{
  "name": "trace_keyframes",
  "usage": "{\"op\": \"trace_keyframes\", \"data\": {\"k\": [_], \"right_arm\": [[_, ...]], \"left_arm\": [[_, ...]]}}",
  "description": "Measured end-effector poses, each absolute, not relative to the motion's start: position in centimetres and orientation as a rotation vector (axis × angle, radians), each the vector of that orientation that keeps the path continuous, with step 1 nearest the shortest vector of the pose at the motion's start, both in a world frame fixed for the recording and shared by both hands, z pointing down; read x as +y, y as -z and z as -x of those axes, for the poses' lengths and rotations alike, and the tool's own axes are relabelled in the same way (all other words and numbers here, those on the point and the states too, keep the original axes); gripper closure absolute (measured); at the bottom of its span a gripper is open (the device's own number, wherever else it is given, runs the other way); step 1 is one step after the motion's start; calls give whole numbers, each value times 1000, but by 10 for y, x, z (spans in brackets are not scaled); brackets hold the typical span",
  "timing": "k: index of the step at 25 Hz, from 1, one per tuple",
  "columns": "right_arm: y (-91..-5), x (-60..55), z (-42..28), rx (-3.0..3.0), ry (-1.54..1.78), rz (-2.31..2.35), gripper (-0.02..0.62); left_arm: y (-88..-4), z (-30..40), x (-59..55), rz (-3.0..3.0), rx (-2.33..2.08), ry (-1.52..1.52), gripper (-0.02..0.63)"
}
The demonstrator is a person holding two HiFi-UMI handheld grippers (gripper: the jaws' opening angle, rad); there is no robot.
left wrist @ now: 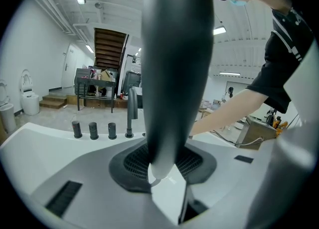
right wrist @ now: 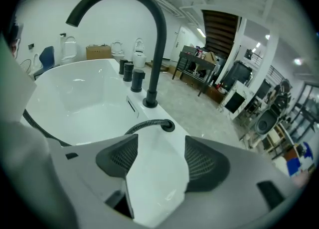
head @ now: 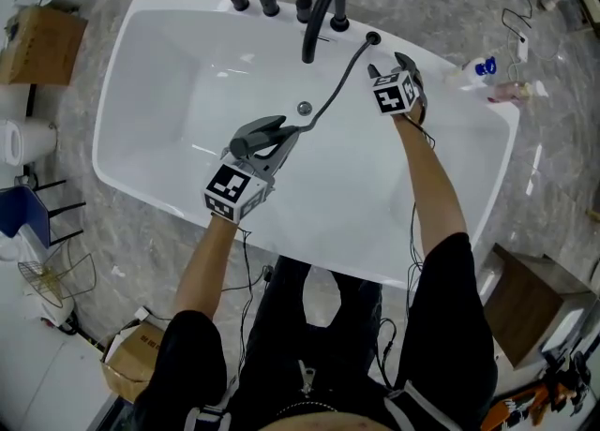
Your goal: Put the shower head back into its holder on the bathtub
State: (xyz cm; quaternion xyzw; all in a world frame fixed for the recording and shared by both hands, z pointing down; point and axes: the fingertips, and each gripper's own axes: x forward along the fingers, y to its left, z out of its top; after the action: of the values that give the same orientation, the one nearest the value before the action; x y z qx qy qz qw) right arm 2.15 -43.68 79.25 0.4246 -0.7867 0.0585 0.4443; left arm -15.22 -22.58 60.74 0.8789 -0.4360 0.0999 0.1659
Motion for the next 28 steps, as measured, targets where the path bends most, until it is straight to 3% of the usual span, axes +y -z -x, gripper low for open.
{"op": "trace_keyframes", "data": {"k": [7,15,21,28], "right_arm": [[-762,-403,-32,-2097,-383,-1148,339],[-707,-329,-59,-2204,-547,-1228,586],[-665,-284,-79,-2207,-670,-1300,586],[-580,-231,-77,-2326,-593,-1314,586]], "left_arm": [[-582,143,-219,-2493,-1255,-249,466],[-531,136,-207,-2507,-1301,-200,466],[-507,134,-188,-2481,-1304,-224,466],[-481,136,-182,-2471,-1341,-235,466]]}}
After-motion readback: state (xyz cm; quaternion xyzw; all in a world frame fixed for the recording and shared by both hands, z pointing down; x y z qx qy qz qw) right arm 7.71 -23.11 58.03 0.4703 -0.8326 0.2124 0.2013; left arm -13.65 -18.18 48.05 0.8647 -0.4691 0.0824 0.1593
